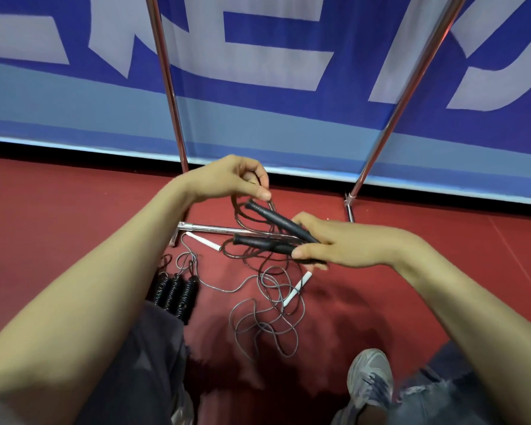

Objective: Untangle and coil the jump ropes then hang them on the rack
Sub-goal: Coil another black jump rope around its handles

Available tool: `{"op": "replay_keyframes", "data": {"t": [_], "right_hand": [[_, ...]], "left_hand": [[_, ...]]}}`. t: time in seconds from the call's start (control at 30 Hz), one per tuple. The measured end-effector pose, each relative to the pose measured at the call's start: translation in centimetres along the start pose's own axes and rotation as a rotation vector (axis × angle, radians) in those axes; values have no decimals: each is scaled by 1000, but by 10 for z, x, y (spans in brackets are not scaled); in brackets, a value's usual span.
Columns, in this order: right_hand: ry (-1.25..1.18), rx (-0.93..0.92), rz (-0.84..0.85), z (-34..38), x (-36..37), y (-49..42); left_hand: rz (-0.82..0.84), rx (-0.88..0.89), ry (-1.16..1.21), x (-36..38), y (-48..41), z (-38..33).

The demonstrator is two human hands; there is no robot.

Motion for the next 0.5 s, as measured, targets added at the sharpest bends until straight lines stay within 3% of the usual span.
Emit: {"op": "replay_keyframes", "data": {"t": [0.1, 0.3, 0.43, 0.5], "right_hand": [[142, 141, 40, -16, 10, -15], [-126, 196, -143, -52, -20, -24], [-178, 232, -298, -74, -41, -13], [-166, 237, -359, -76, -50, -5]], "left_hand": [[-28, 48, -22, 15, -5, -18], [-137, 227, 9, 59, -5, -50], [-143, 74, -118, 62, -7, -42], [-107, 5, 105, 63, -7, -32]]}}
Point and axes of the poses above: each hand's wrist, its own y-axis away from the middle knuckle, its own x-axis out of the palm, z = x × y, the point moved 6 cm from there along -y, towards the middle knuckle, and after that the axes turned 9 degrees about z, right-handed, at the moved point
